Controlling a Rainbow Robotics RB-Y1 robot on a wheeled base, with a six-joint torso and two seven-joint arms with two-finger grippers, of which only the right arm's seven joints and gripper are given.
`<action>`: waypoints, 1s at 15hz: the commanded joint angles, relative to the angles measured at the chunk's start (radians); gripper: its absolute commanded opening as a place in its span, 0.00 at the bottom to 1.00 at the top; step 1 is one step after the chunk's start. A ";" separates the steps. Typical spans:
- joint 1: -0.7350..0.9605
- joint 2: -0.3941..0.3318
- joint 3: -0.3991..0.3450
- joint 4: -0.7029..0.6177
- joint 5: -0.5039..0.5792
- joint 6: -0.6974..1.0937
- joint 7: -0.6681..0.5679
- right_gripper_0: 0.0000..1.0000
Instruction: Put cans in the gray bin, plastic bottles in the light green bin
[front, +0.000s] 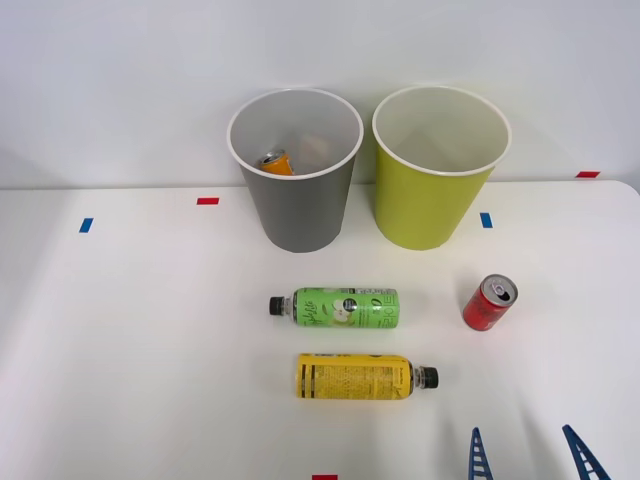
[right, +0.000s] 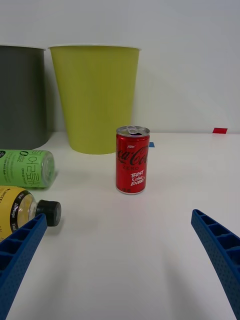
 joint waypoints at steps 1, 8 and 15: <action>0.000 0.000 0.000 0.000 0.000 0.000 0.000 1.00; 0.000 0.000 0.000 0.000 0.000 0.000 0.000 1.00; 0.000 0.000 0.000 0.000 0.000 0.000 0.000 1.00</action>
